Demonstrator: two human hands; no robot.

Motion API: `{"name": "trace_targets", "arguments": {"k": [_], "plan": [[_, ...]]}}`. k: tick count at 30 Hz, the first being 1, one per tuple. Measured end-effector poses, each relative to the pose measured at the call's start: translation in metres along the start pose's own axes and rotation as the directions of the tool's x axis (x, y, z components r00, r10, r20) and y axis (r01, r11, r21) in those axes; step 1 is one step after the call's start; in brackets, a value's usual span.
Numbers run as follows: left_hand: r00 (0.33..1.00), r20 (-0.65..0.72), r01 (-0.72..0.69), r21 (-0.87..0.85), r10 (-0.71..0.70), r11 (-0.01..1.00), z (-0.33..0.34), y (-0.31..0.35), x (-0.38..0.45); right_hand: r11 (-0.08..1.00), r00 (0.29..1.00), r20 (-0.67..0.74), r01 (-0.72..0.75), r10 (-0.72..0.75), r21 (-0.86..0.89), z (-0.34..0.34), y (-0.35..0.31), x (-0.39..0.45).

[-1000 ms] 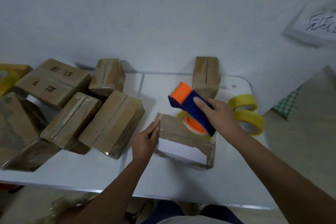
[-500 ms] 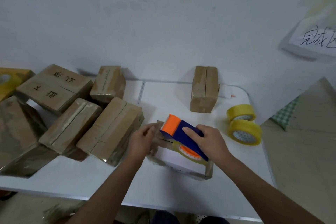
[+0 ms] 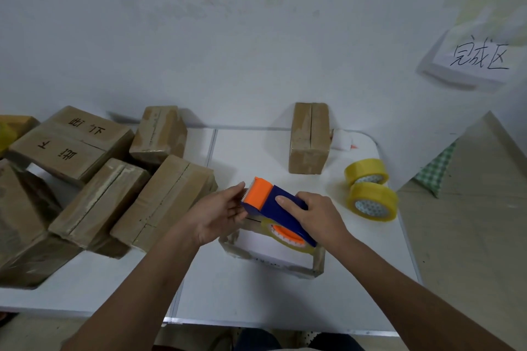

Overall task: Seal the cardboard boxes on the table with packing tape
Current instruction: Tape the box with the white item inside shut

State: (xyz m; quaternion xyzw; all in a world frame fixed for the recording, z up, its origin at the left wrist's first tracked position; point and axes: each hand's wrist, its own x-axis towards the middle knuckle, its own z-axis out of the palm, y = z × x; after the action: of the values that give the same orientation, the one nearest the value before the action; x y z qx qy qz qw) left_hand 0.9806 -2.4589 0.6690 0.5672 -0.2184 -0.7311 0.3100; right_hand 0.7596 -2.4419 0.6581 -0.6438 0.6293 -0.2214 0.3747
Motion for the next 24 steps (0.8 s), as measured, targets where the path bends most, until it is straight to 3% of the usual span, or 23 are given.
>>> {"name": "trace_targets", "arguments": {"k": [11,19,24], "plan": [[0.988,-0.02,-0.148,0.158,0.153,0.976,0.003,0.0,0.003,1.0,1.0,0.006,0.006,-0.006,-0.023,-0.001,-0.001,0.001],[0.939,-0.17,-0.229,0.343,0.3,0.911,0.01,-0.005,0.005,0.995,0.997,0.071,0.021,-0.013,-0.101,-0.001,-0.005,0.007],[0.901,-0.247,-0.268,0.328,0.356,0.906,0.011,-0.014,0.001,0.981,0.995,0.09,0.052,-0.035,-0.189,-0.003,-0.009,0.012]]}}
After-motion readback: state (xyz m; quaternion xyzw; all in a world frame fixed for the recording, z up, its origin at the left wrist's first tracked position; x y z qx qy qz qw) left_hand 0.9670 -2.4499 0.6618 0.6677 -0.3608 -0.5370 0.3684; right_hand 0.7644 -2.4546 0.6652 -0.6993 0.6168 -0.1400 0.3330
